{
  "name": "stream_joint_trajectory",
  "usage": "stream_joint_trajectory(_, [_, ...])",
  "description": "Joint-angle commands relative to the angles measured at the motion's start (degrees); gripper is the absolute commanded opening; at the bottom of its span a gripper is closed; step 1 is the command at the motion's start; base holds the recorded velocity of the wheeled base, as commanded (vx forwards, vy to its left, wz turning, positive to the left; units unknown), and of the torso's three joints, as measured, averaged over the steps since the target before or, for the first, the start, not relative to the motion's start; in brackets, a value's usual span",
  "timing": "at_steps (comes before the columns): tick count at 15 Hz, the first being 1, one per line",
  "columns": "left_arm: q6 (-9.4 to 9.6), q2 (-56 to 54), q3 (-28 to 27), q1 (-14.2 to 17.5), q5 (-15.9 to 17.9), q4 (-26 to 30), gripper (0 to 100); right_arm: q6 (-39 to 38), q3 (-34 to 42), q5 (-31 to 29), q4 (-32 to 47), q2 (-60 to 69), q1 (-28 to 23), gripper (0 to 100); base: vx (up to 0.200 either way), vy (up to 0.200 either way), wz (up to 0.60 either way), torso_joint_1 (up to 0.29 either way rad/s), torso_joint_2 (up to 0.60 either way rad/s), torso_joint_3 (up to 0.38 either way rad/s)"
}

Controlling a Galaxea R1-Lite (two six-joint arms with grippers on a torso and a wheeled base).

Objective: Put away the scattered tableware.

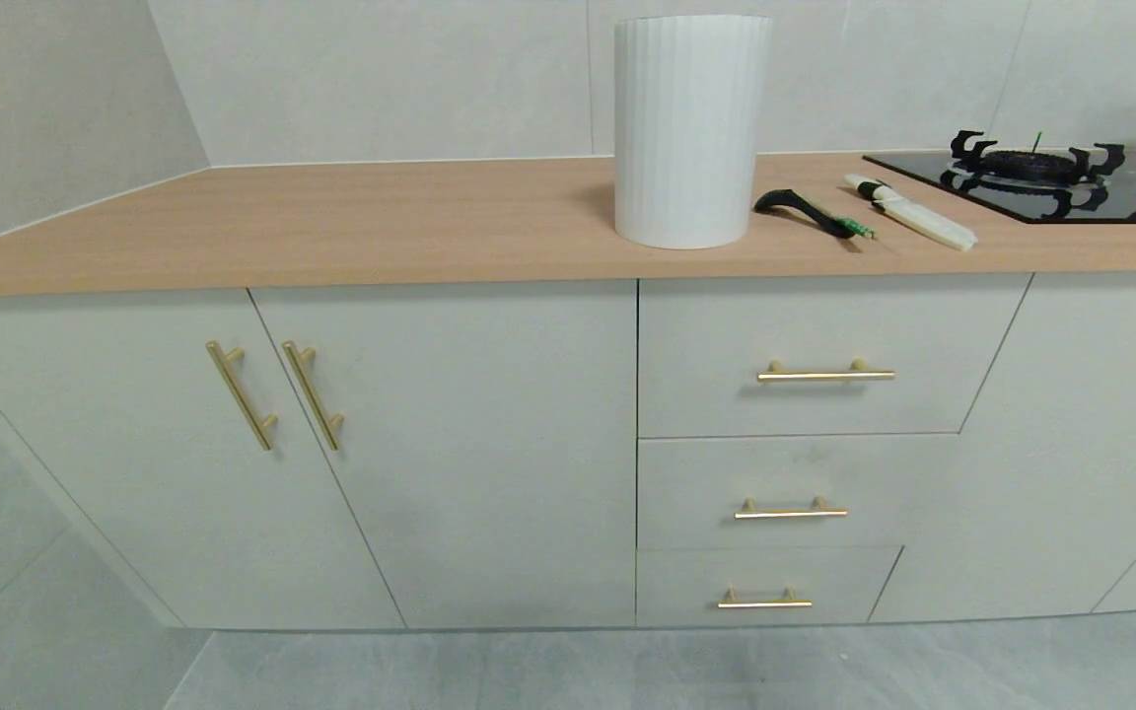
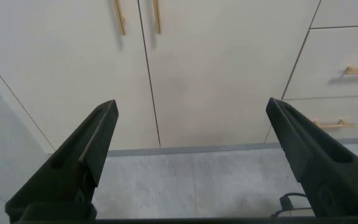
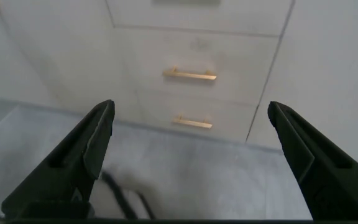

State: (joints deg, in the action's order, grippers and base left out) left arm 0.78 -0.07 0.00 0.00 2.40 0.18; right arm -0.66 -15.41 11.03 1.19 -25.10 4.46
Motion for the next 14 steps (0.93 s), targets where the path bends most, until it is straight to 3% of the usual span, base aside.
stream_joint_trajectory(1, [0.01, 0.1, 0.0, 0.0, 0.1, 0.0, 100, 1.5, -11.4, 0.8, -0.1, -24.5, 1.7, 100, 0.000, 0.000, 0.00, 0.000, 0.00, 0.000])
stream_joint_trajectory(3, [0.01, 0.1, 0.0, 0.0, 0.1, 0.0, 100, 1.4, -16.1, 0.0, -0.3, -35.0, 4.9, 100, 0.000, 0.000, 0.00, 0.000, 0.00, 0.000])
stream_joint_trajectory(5, [0.01, 0.1, 0.0, 0.0, 0.0, 0.0, 100, 1.4, -19.1, -4.4, -1.2, -46.0, 7.4, 100, 0.000, 0.000, 0.00, 0.000, 0.00, 0.000])
stream_joint_trajectory(7, [0.01, 0.1, 0.0, 0.0, 0.1, 0.0, 100, 1.4, -20.4, -5.1, -6.2, -54.2, 8.1, 100, 0.000, 0.000, 0.00, 0.000, 0.00, 0.000])
stream_joint_trajectory(8, [0.01, 0.1, 0.0, 0.0, 0.1, 0.0, 100, 1.4, -20.8, -5.2, -14.8, -62.6, 8.6, 100, 0.000, 0.000, 0.00, 0.000, 0.00, 0.000])
stream_joint_trajectory(11, [0.01, 0.1, 0.0, 0.0, 0.1, 0.0, 100, 1.4, -21.9, -7.6, -27.9, -77.1, 8.7, 100, 0.000, 0.000, 0.00, 0.000, 0.00, 0.000])
stream_joint_trajectory(14, [0.10, 0.1, 0.0, 0.0, 0.0, 0.0, 100, 1.4, -24.8, -9.5, -35.8, -87.6, 8.9, 100, 0.000, 0.000, 0.00, 0.000, 0.00, 0.000])
